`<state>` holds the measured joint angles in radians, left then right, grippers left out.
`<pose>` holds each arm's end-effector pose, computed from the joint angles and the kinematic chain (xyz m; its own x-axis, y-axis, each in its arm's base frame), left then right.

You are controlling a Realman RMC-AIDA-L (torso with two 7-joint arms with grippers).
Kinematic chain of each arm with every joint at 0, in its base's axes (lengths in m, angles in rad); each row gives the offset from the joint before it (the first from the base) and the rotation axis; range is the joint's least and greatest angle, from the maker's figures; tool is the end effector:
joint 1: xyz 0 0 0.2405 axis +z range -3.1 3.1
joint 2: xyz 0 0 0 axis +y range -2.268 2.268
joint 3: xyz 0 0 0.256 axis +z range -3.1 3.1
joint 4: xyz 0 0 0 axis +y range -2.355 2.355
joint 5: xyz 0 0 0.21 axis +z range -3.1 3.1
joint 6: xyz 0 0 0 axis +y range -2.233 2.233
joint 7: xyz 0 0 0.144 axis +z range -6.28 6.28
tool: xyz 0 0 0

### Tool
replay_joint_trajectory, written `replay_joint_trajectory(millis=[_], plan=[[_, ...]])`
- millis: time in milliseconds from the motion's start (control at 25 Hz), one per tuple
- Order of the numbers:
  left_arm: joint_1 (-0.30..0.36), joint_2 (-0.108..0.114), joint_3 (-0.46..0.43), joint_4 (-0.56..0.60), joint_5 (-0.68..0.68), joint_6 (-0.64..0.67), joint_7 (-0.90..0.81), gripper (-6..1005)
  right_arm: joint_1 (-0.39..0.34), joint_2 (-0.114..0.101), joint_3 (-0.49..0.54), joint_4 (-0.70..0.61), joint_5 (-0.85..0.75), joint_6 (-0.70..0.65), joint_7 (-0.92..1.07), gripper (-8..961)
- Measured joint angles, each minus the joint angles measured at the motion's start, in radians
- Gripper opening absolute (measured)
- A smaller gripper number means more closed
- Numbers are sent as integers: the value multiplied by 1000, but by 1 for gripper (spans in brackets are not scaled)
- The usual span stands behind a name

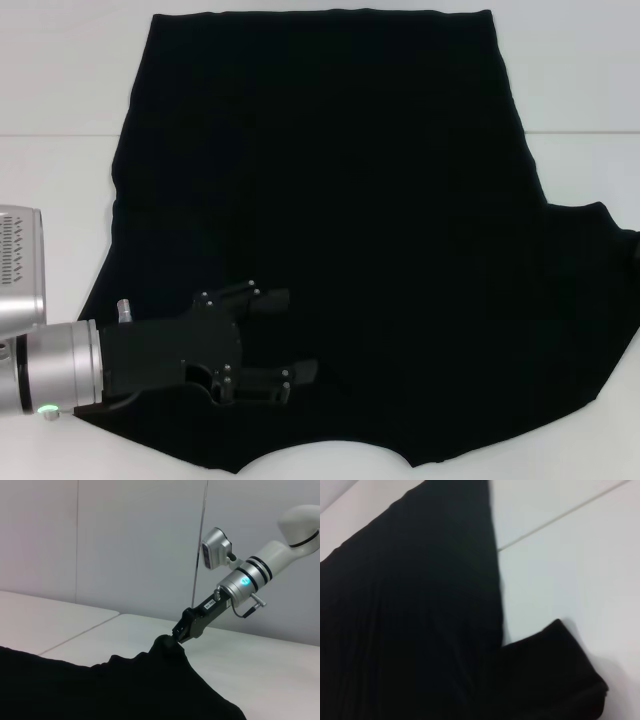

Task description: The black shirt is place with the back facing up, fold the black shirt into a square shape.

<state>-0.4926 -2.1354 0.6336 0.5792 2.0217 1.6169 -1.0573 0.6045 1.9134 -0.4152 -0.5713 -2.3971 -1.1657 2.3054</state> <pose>-0.2632 0.2992 -0.0306 0.8267 0.1508 0.5420 0.2870 -0.9417 -0.1758 0.3579 0.3775 0.0811 0.1004 -0.7893 -0.6057 -0.9853 0.0058 -0.1709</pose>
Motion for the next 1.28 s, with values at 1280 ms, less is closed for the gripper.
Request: replay_joint_trajectory(millis=[1280], plan=[[0, 8, -2, 0, 0, -16, -39, 920, 211, 120, -208, 9, 45, -64, -21, 93]])
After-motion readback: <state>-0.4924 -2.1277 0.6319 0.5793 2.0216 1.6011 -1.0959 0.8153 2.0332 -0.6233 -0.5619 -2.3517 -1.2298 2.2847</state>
